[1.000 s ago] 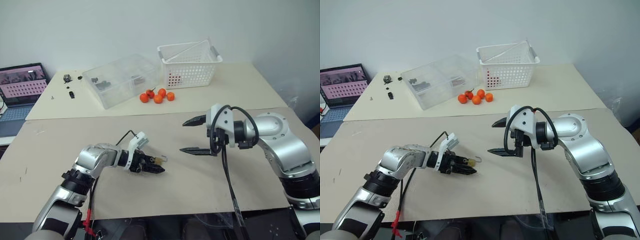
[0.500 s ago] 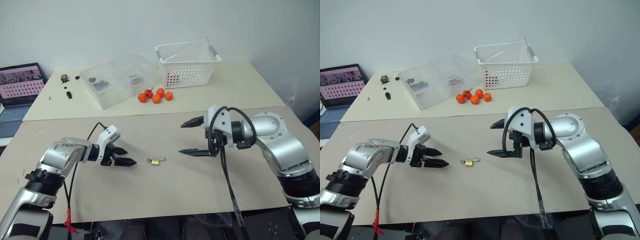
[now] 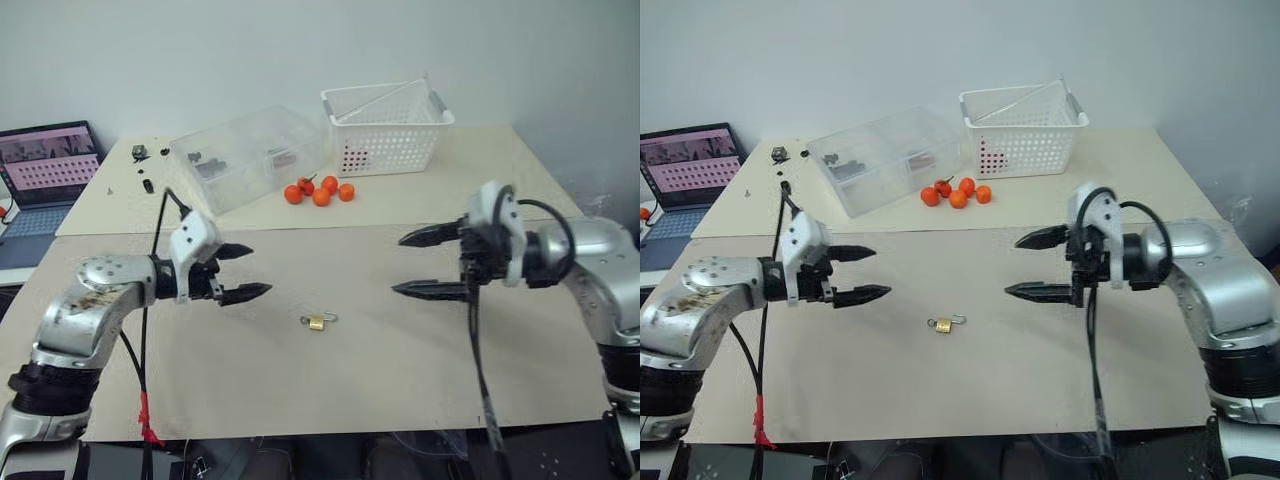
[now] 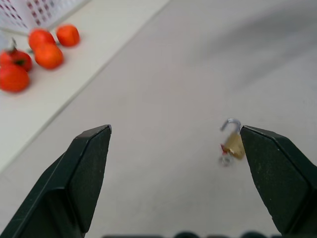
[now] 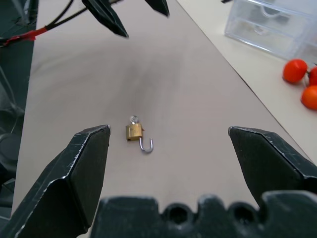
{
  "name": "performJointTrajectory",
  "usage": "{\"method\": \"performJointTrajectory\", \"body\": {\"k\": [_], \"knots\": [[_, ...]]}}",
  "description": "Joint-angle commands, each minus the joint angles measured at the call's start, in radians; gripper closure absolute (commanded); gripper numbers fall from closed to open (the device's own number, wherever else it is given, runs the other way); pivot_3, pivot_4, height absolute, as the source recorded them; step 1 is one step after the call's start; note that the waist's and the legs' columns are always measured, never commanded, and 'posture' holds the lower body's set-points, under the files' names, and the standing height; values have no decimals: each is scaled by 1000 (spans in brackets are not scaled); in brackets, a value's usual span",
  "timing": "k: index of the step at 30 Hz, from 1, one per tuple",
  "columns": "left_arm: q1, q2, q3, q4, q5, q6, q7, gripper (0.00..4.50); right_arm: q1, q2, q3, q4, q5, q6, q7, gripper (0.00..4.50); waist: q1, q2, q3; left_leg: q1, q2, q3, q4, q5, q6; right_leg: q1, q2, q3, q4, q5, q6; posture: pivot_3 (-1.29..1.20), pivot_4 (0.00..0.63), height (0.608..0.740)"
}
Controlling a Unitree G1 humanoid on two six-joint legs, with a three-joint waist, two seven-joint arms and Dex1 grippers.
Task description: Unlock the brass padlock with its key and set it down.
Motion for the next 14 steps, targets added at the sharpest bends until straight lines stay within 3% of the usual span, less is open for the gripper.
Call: {"method": "performJointTrajectory", "body": {"k": [1,14], "knots": [[-2,-8,51,-45,-28,8,42,91,8,-12,-49,6,18,2,-28,0,-4,0,0,0,0,0,0,0,0,0,0,0,0,0,0,0,150,740],[5,-13,-52,-29,44,-53,50,91,29,-17,-25,-17,14,11,-71,0,-6,0,0,0,-1,1,1,0,0,0,-1,0,0,0,0,0,150,740]]}}
